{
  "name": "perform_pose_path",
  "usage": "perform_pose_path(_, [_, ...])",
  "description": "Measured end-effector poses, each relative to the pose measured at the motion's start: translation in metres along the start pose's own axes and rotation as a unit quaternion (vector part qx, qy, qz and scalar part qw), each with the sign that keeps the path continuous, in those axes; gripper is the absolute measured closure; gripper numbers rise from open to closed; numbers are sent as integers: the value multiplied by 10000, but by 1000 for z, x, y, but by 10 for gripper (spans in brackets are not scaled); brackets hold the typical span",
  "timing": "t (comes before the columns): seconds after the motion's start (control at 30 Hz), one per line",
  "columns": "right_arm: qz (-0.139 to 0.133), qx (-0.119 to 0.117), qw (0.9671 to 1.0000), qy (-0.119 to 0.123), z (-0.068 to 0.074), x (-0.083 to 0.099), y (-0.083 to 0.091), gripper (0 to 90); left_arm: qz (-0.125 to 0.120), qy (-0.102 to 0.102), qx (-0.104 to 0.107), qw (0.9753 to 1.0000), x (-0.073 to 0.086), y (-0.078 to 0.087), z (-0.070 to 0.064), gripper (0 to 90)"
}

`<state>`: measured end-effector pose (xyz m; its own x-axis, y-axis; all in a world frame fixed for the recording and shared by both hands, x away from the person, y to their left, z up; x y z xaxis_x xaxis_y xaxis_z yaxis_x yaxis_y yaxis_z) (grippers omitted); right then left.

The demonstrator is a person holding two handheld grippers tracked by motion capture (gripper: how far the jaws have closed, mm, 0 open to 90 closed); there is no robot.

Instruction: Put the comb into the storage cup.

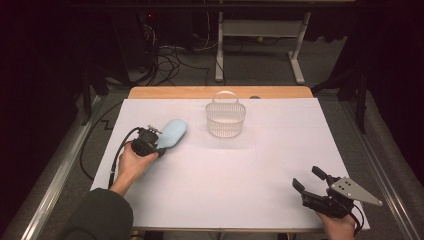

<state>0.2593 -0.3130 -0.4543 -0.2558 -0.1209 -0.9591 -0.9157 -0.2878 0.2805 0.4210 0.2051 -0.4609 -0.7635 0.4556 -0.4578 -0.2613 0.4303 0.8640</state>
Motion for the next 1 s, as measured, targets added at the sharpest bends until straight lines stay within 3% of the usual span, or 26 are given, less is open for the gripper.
perform_pose_path(0.23, [4,-2,10000,2,0,0,0,206,-39,-58,84,9999,1,1,0,691])
perform_pose_path(0.6, [3,-7,10000,-1,0,0,0,206,-291,-119,224,9993,1,9,-3,691])
perform_pose_path(1.0, [1,-1,10000,-25,-1,0,0,206,-710,-308,435,9960,6,26,-13,691])
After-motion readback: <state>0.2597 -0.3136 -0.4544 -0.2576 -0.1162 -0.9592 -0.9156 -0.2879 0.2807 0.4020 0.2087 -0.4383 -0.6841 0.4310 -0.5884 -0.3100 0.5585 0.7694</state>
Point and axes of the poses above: each handheld gripper's, and its own axes: y roughly backward along the jaws, x roughly out of its underside, z roughly to its left, the point moved 1 cm from there along -y, roughly forward along the jaws, and after that the axes turned 12 degrees about x, right-handed, at the moved point
